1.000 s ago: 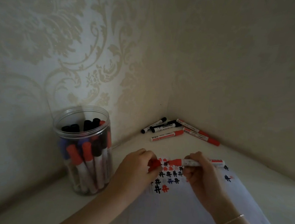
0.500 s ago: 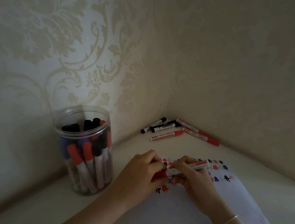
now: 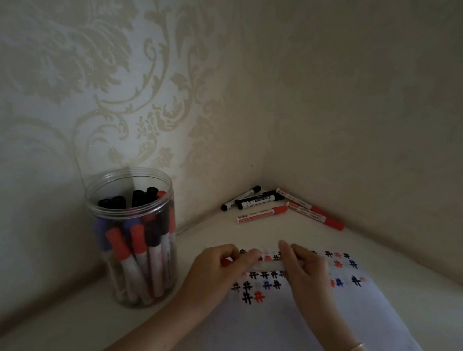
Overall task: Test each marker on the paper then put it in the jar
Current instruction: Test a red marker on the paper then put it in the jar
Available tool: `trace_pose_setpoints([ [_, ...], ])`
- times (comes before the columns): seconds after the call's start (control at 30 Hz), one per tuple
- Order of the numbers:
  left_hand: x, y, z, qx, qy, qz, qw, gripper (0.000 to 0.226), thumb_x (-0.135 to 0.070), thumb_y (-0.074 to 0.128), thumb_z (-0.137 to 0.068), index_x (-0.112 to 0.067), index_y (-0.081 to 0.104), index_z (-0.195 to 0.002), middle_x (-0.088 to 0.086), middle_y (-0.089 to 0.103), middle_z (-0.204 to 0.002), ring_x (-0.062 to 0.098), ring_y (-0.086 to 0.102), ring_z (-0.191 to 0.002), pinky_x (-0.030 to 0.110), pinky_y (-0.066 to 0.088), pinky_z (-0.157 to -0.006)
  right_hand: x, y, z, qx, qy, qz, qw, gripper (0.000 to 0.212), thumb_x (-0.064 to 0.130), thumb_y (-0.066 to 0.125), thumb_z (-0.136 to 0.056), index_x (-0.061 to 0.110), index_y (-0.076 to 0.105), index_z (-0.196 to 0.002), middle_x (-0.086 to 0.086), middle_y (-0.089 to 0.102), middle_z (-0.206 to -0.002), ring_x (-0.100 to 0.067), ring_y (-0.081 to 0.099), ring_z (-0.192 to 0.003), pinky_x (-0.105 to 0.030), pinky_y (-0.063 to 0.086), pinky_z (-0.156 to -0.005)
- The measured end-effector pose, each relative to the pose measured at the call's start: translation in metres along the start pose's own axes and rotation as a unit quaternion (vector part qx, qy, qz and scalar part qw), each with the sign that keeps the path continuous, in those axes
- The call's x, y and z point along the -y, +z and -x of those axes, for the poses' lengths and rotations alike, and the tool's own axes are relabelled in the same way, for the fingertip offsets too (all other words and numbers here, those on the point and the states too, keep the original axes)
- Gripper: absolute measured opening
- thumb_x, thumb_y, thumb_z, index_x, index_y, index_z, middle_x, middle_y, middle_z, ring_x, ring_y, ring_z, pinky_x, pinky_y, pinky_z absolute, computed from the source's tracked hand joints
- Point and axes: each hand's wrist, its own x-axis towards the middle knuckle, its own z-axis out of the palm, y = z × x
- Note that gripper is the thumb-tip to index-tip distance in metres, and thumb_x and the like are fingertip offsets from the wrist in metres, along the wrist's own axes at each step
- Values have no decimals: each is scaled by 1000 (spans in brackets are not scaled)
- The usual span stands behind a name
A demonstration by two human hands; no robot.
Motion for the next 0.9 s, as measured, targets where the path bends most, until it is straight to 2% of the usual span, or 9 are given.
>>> trace_pose_setpoints([
  [0.13, 3, 1, -2, -52, 10, -27, 998, 44, -51, 56, -86, -15, 66, -62, -11, 49, -45, 3, 46, -45, 14, 36, -53, 6, 6, 4, 1, -10, 12, 1000, 43, 20, 53, -95, 7, 39, -57, 3, 24, -47, -8, 21, -42, -20, 20, -45],
  [0.33, -4, 4, 2, -62, 18, -49, 997, 38, -40, 55, -92, -19, 58, -61, -7, 46, -46, 4, 44, -45, 14, 35, -52, 10, 6, -1, 3, 8, -3, 1000, 42, 17, 53, -95, 9, 41, -55, 2, 28, -45, -12, 24, -41, -24, 22, -42],
  [0.5, -56, -22, 11, -36, 109, -30, 993, 17, -36, 48, -95, -21, 51, -87, -1, 51, -58, 7, 49, -48, 20, 44, -49, 43, 0, -27, 1, 41, -131, 990, 33, 17, 51, -96, 5, 50, -66, -4, 32, -47, -13, 27, -37, -22, 23, -37],
  [0.6, -94, -59, 14, -109, 188, -79, 973, 17, -36, 59, -87, -20, 51, -89, -4, 64, -63, 6, 63, -53, 21, 52, -47, 76, 4, -45, 88, 11, -208, 974, 40, 30, 47, -97, 5, 52, -67, -5, 37, -47, -15, 31, -38, -23, 27, -39],
  [0.67, -116, -91, 17, -189, 227, -133, 946, 18, -34, 64, -84, -18, 55, -85, -7, 62, -61, 3, 63, -53, 13, 49, -47, 87, 14, -64, 131, 32, -157, 978, 38, 35, 45, -98, 5, 61, -82, -7, 49, -53, -20, 48, -44, -29, 45, -45],
  [0.73, -134, -124, 16, -269, 228, -185, 917, 18, -33, 64, -87, -19, 54, -80, -6, 57, -56, 6, 60, -51, 11, 46, -49, 80, 27, -86, 150, 14, 65, 986, 21, 26, 47, -98, 9, 59, -96, -7, 59, -69, -25, 60, -63, -38, 55, -62],
  [0.77, -141, -140, 14, -294, 216, -209, 907, 21, -35, 61, -89, -19, 53, -78, -4, 55, -55, 10, 58, -49, 15, 45, -49, 70, 33, -96, 170, -32, 242, 955, 14, 20, 48, -96, 11, 57, -102, -7, 62, -85, -26, 61, -76, -40, 55, -72],
  [0.83, -150, -165, 5, -311, 174, -264, 896, 26, -39, 56, -91, -18, 51, -77, 1, 56, -58, 17, 56, -50, 30, 50, -57, 46, 46, -106, 204, -115, 525, 818, 27, 15, 48, -93, 16, 51, -120, -8, 56, -118, -28, 57, -104, -40, 50, -87],
  [0.9, -155, -181, -6, -298, 127, -319, 891, 27, -39, 54, -92, -16, 51, -78, 5, 60, -64, 24, 60, -55, 43, 52, -62, 26, 56, -112, 209, -141, 651, 716, 41, 14, 47, -95, 15, 42, -135, -11, 44, -137, -30, 49, -121, -43, 45, -95],
])
